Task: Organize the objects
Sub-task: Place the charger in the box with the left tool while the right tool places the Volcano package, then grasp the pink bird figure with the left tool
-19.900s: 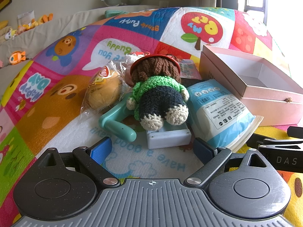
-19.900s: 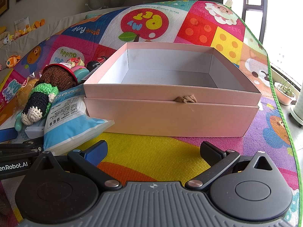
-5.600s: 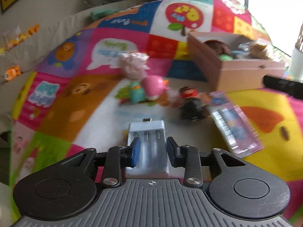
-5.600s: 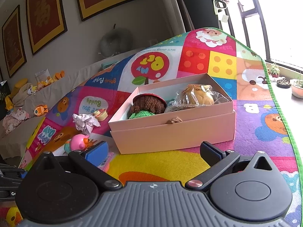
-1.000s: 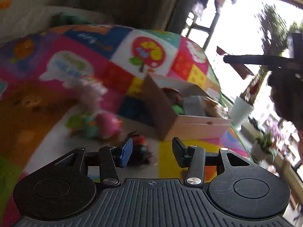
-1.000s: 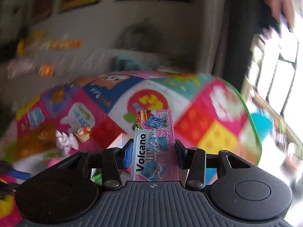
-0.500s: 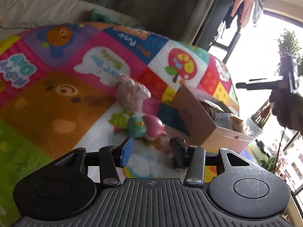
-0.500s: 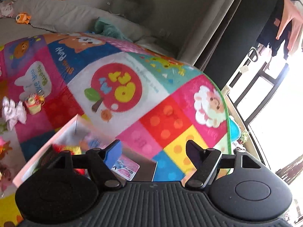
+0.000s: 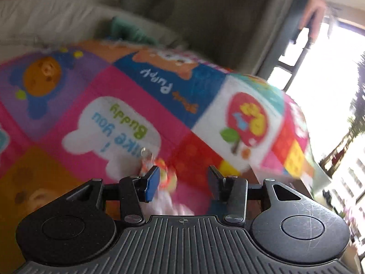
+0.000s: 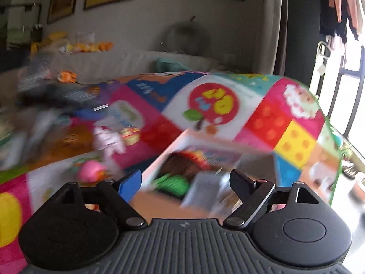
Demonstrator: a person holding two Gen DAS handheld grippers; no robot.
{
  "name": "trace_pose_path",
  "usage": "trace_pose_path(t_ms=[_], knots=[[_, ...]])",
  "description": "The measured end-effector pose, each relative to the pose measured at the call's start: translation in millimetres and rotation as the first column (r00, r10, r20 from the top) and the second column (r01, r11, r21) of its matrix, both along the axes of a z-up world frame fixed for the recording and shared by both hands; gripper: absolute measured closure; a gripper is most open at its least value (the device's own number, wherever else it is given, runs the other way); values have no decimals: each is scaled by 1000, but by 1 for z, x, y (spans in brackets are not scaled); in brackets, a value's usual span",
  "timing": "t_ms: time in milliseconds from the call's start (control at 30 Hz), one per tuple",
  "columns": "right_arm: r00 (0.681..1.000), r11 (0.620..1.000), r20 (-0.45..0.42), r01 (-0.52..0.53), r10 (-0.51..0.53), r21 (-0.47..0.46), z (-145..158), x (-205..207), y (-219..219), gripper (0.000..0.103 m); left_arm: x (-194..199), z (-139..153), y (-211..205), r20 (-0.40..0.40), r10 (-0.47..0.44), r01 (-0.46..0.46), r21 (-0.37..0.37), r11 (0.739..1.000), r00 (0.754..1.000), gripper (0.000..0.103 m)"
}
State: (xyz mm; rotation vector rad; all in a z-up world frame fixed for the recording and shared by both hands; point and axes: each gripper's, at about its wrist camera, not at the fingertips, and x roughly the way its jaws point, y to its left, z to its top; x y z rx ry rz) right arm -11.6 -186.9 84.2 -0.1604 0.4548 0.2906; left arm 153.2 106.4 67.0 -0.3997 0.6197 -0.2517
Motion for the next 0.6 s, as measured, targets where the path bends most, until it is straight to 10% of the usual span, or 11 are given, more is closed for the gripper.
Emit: trace_pose_path(t_ms=[233,600], knots=[[996,981,-71,71,-59,182,-35,-32,-14,18,75,-33,-15,-179,102,-86,97,992,979,69],[980,963,-141,166,-138,212,-63,-26,-34,17,-44,-30,-57,-277,-278,288,-5,958,920,71]])
